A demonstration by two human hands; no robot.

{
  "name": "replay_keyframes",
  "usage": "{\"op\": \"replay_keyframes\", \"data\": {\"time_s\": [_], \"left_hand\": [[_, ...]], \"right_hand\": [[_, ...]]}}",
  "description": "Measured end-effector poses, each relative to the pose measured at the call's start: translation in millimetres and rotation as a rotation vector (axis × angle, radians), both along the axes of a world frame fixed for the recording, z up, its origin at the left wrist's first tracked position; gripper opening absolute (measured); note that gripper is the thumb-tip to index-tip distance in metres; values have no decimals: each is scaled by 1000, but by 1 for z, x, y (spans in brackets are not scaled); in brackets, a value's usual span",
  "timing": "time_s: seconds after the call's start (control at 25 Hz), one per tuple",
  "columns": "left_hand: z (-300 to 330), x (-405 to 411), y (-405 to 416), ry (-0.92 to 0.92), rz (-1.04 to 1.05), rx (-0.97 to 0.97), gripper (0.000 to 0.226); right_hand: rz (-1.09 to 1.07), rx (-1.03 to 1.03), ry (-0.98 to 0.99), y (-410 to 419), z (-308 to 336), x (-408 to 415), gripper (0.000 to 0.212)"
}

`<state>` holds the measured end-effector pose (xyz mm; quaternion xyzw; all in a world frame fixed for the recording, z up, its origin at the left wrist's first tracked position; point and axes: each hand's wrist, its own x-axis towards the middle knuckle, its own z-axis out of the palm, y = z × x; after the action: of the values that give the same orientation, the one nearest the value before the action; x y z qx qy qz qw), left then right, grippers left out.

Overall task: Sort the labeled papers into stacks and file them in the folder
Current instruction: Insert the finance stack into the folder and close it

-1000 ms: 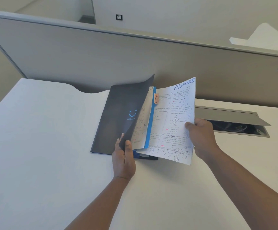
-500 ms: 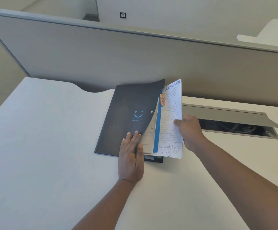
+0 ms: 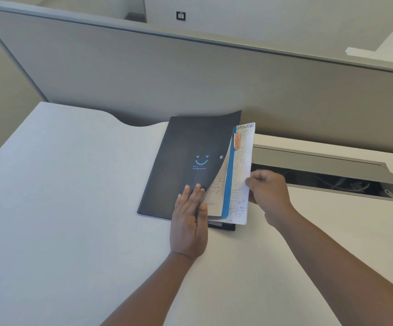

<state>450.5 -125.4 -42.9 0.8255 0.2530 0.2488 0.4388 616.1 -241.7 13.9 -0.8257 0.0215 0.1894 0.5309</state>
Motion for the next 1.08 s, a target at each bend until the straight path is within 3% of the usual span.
{"op": "replay_keyframes", "data": {"time_s": [0.4, 0.68, 1.08], "left_hand": [[0, 0, 0, -23, -21, 26, 48], [-5, 1, 0, -22, -12, 16, 41], [-2, -1, 0, -18, -34, -7, 53]], "right_hand": [[76, -8, -15, 34, -10, -1, 17], [55, -86, -147, 34, -26, -4, 12], [24, -7, 29, 40, -41, -12, 11]]}}
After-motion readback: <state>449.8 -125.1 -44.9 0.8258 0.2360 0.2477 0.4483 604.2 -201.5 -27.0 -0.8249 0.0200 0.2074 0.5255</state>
